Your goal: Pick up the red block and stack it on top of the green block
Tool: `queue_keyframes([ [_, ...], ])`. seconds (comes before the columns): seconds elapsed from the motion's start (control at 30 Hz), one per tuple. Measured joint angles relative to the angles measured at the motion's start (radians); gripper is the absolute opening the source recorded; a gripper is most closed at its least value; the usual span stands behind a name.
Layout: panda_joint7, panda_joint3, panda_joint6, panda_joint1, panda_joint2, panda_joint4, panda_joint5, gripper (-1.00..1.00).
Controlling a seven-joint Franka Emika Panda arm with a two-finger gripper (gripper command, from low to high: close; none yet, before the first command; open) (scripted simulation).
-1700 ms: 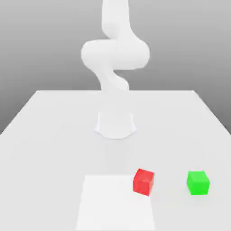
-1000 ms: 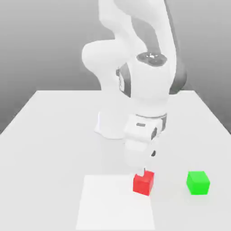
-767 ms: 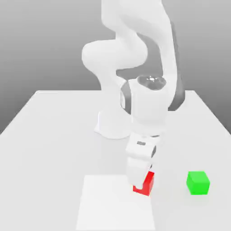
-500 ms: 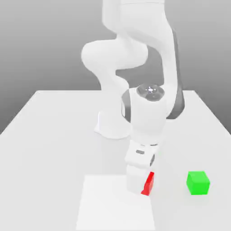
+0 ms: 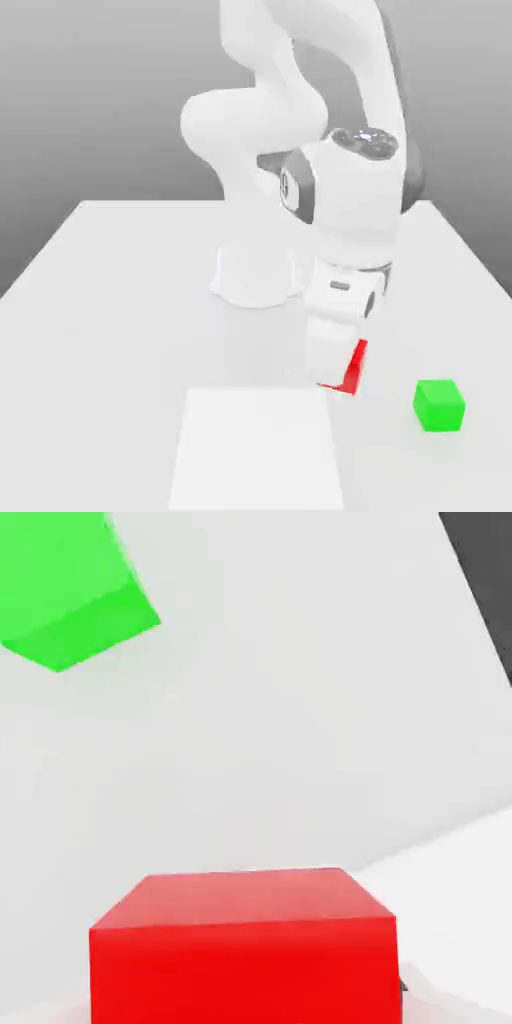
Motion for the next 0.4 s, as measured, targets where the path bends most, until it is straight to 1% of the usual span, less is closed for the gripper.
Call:
queue_keyframes([
  [0.07, 0.062, 0.020, -0.045, 0.103, 0.007, 0.051, 0.005, -1.00],
  [0.1, 0.078, 0.021, -0.040, 0.156, 0.026, 0.065, 0.007, -1.00],
  [0.13, 0.085, 0.006, -0.021, 0.164, 0.053, 0.073, 0.009, -1.00],
  [0.17, 0.087, -0.007, 0.006, 0.141, 0.084, 0.078, 0.012, -1.00],
  [0.23, 0.089, -0.012, 0.068, 0.132, 0.151, 0.083, 0.013, -1.00],
  [0.27, 0.090, -0.014, 0.101, 0.132, 0.186, 0.085, 0.013, 1.00],
  [0.4, 0.090, -0.014, 0.101, 0.132, 0.186, 0.085, 0.013, 1.00],
])
